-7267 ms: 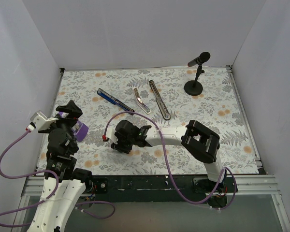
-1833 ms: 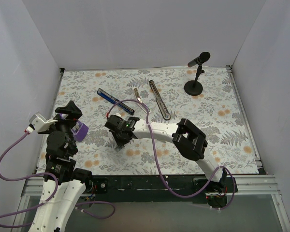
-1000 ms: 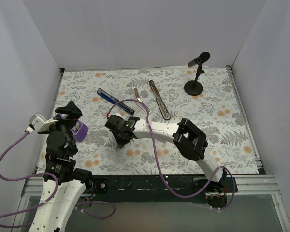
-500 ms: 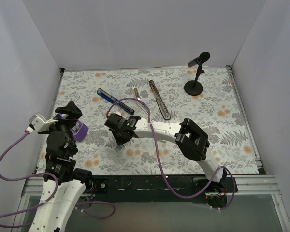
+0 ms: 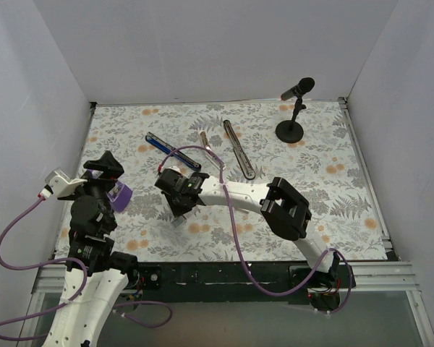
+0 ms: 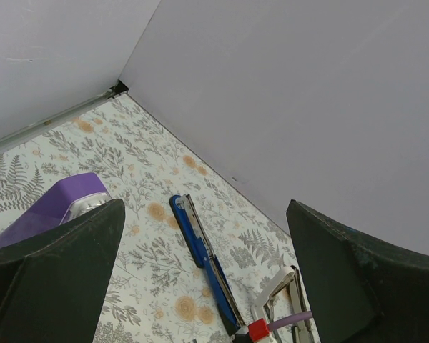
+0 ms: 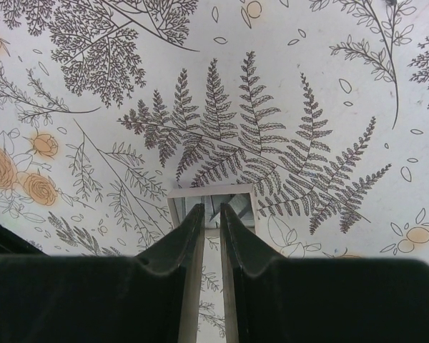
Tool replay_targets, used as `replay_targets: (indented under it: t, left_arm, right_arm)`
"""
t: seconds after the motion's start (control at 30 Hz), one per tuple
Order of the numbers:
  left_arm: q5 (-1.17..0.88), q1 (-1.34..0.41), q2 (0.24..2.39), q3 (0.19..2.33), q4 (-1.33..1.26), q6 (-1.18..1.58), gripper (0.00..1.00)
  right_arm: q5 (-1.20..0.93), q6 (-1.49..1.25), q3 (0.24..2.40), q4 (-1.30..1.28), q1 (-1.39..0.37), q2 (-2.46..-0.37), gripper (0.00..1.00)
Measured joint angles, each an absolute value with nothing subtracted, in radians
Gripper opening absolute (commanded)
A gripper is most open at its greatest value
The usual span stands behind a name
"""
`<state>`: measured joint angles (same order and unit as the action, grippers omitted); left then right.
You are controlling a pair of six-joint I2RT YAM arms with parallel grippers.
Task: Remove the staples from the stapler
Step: Adjust the staple in the staple box.
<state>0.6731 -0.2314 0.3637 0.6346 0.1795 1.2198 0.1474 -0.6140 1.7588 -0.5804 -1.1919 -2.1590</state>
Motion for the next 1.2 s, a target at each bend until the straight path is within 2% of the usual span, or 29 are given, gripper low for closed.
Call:
replay_targets:
  t: [1.0, 1.2]
  left_arm:
    - [0.673, -0.231, 0.363, 0.634, 0.179, 1.220, 0.98]
    - [0.673, -0.231, 0.363, 0.634, 0.179, 1.220, 0.98]
  right_arm:
    - [0.146, -0.628, 1.764, -0.603, -1.198, -2.206, 0.24]
    - [0.146, -0.629, 1.768, -0.603, -1.199, -2.210, 0.16]
